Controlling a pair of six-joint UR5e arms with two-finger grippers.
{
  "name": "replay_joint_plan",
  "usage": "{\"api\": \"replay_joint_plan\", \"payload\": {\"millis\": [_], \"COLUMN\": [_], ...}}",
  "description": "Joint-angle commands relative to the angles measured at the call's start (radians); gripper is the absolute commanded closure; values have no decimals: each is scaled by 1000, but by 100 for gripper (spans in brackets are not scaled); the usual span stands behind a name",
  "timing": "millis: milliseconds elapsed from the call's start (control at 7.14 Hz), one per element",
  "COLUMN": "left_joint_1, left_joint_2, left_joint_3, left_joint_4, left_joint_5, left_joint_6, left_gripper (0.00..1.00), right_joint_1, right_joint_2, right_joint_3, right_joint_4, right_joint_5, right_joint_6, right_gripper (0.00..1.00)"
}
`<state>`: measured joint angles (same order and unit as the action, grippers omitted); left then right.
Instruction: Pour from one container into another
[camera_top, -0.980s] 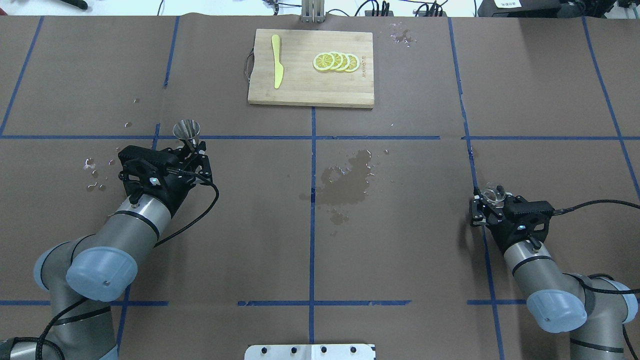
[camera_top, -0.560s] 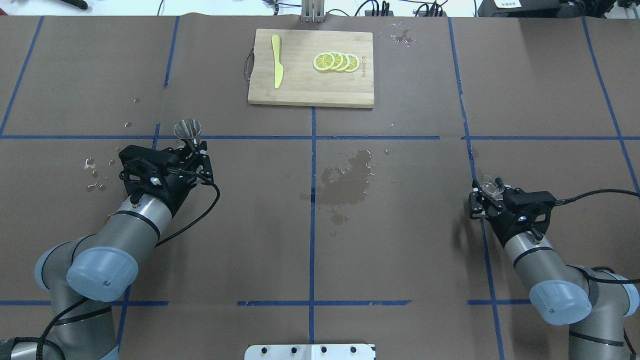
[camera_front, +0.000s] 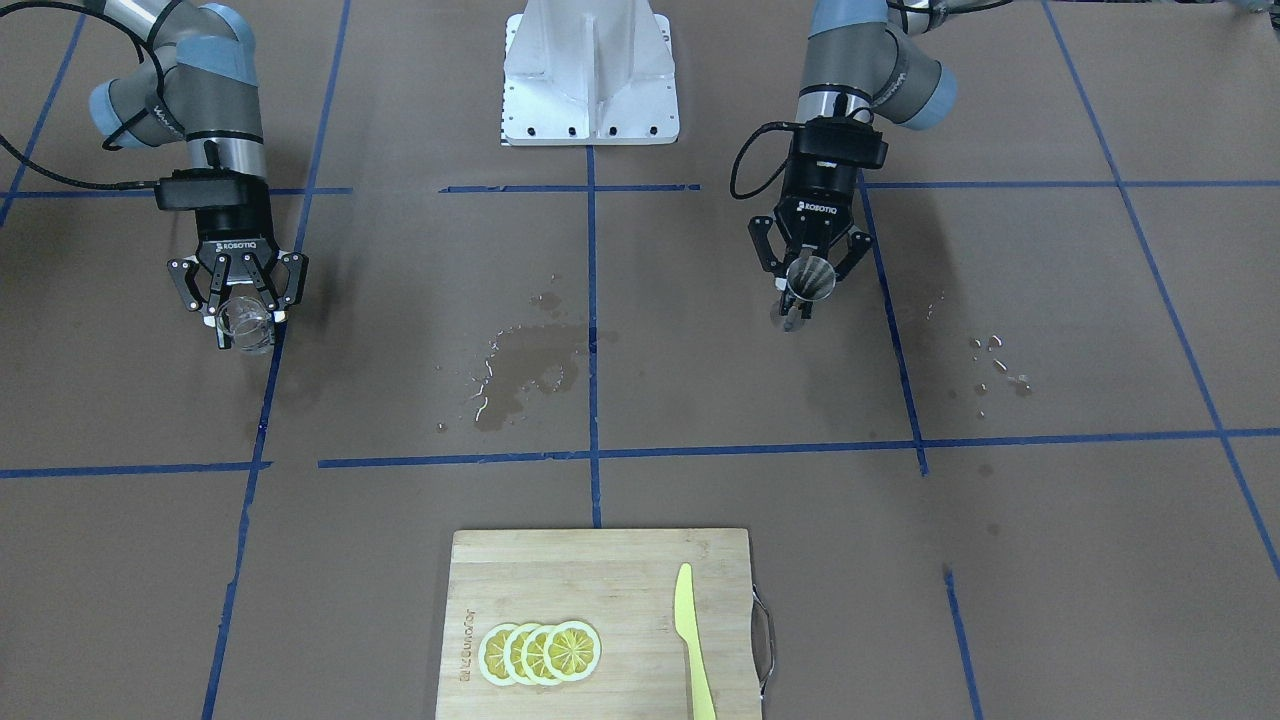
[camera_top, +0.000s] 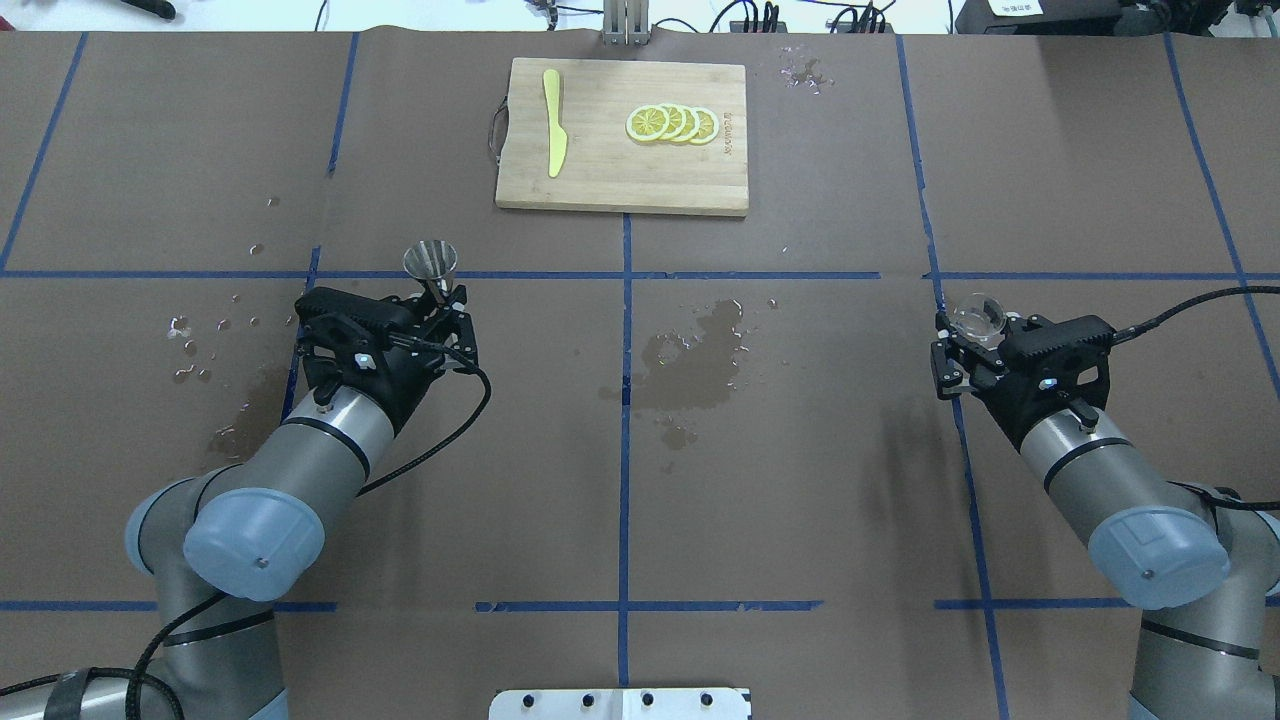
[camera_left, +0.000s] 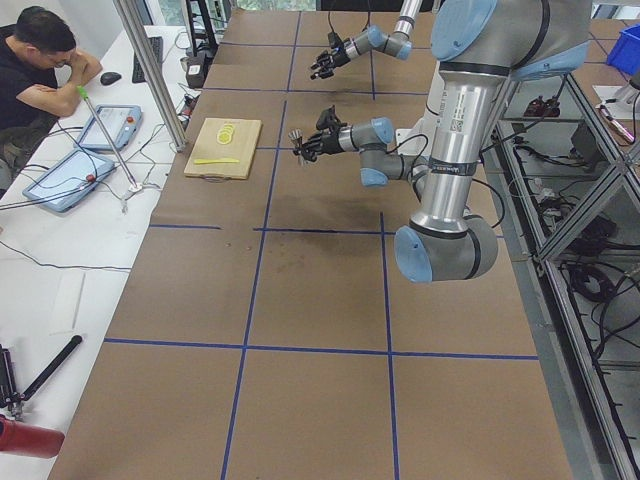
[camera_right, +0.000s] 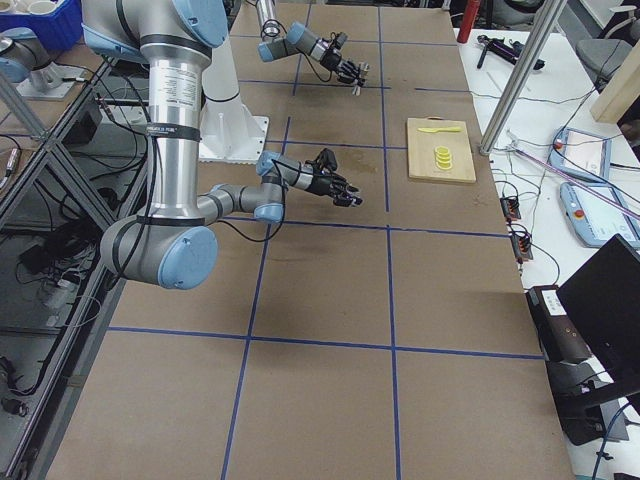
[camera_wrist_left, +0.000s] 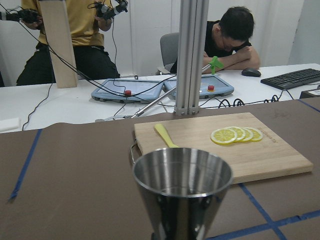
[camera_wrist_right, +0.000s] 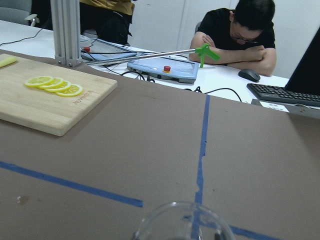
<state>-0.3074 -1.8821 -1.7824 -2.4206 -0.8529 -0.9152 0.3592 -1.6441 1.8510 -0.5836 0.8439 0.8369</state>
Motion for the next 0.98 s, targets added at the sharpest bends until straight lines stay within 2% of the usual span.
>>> {"api": "replay_joint_plan", "payload": {"millis": [0, 140, 280, 560, 700, 840], "left_joint_1": [34, 53, 68, 77, 80, 79], "left_joint_2": [-57, -83, -113, -129, -149, -163], "left_joint_3": [35, 34, 35, 35, 41, 41], "left_joint_4": [-3, -3, -3, -3, -3, -8], "left_joint_5": [-15, -24, -32, -37, -107, -170], "left_joint_6": [9, 44, 55, 65, 111, 172], "left_gripper": [100, 100, 100, 100, 100, 100], "right_joint_1": [47, 88, 104, 101, 101, 99], "right_joint_2": [70, 99, 146, 184, 205, 223], "right_joint_3": [39, 40, 40, 53, 72, 74], "right_joint_4": [-5, -12, -84, -102, -104, -108], "right_joint_5": [85, 175, 207, 211, 211, 213], "right_joint_6": [-107, -110, -111, -154, -256, -275], "right_gripper": [100, 100, 100, 100, 100, 100]}}
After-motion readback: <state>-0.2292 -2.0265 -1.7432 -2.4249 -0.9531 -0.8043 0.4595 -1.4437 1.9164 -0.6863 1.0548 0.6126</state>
